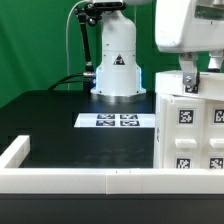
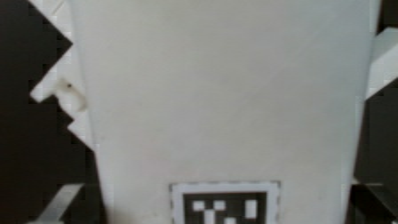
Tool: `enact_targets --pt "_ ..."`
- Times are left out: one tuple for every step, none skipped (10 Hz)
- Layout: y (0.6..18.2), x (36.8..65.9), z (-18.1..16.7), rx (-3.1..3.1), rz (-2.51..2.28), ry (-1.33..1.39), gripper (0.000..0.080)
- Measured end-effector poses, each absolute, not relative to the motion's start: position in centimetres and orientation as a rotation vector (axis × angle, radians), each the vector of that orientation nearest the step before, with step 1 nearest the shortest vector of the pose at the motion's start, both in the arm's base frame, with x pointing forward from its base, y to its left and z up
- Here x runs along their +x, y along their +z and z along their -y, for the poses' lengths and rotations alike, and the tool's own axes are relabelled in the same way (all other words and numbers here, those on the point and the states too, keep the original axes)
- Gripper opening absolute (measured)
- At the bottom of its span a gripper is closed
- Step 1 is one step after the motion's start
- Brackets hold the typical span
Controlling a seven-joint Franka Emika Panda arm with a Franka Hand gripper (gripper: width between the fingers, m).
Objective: Assemble cabinet
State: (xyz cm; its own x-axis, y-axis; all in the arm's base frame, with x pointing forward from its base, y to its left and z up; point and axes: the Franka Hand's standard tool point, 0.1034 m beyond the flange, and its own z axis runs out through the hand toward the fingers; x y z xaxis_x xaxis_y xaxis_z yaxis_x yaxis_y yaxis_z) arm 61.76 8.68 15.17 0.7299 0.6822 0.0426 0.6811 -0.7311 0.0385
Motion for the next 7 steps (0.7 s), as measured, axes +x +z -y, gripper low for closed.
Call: enact_targets --pt "15.19 61.87 -8.73 2.982 -0.918 0.111 0.056" --pt "15.22 61.9 -8.81 3.038 -0.729 0.12 0.056" --pt "15.19 61.91 -8.75 3.09 -0.493 0.127 0.0561" --pt "15.17 61.93 -8.69 3.122 -0.275 0.136 0.0561" --pt "15.07 62.01 -8.56 3.132 -0.174 0.158 0.0561" --pt "15.1 62.11 -8.53 3.136 -0.125 0.174 0.0561" --pt "15.14 62.14 -8.53 3.142 -0.035 0.175 0.0561"
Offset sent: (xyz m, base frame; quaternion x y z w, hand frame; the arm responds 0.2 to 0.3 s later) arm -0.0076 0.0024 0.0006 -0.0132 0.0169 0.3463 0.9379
